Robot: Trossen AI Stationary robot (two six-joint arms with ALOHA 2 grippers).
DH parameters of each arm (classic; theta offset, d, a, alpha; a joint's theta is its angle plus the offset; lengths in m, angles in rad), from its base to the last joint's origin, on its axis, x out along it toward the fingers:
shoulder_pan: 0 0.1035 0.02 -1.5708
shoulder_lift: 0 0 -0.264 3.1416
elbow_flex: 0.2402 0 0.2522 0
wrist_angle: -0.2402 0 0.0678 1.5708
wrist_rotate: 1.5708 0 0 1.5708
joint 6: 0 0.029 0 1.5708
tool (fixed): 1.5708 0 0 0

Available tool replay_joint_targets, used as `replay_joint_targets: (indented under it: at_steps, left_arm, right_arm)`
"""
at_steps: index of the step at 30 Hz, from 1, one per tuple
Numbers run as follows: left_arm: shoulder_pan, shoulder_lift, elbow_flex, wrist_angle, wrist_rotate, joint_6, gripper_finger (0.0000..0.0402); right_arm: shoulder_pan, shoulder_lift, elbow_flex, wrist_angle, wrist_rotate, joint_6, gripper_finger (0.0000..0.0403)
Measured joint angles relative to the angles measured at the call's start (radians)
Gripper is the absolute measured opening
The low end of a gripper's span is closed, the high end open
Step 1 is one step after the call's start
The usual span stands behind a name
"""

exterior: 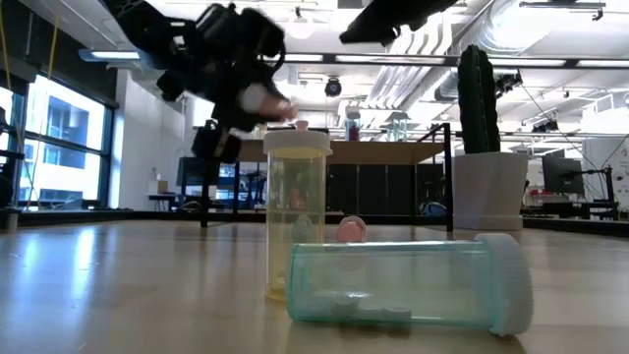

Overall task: Pick and place medicine bottles onto shelf by color
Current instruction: Put the left pink pill bottle on the shelf aligned with the other pink pill bottle

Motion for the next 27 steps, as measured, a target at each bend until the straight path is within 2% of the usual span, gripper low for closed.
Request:
replay_joint_targets:
  at_steps: [2,7,15,18,22,27]
  left_arm:
    - [-0.005,0.000,0.000,0.080,-0.020,-0.092,0.0092]
    - [-0.016,-0.001,0.000,0.228,-0.169,-0.245,0.0092]
    - [-0.023,-0.002,0.000,0.428,-0.417,-0.290,0.0092]
    - [-0.023,-0.002,0.001,0.488,-0.457,-0.318,0.0092]
    - [-0.029,-0.002,0.001,0.502,-0.460,-0.346,0.0092]
    - [-0.058,-0.002,0.001,0.502,-0.477,-0.391,0.0092]
  right_arm:
    - [0.024,0.000,0.000,0.000,-0.004,-0.147,0.0167]
    - [0.078,0.000,0.000,0.027,0.012,-0.492,0.0167]
    - [0.123,0.000,0.000,0.050,0.246,-0.781,0.0167]
    - [0.123,0.000,0.000,0.051,0.301,-0.869,0.0167]
    - [0.121,0.000,0.000,0.051,0.372,-0.993,0.0167]
    - [0.121,0.000,0.000,0.092,0.388,-1.082,0.0167]
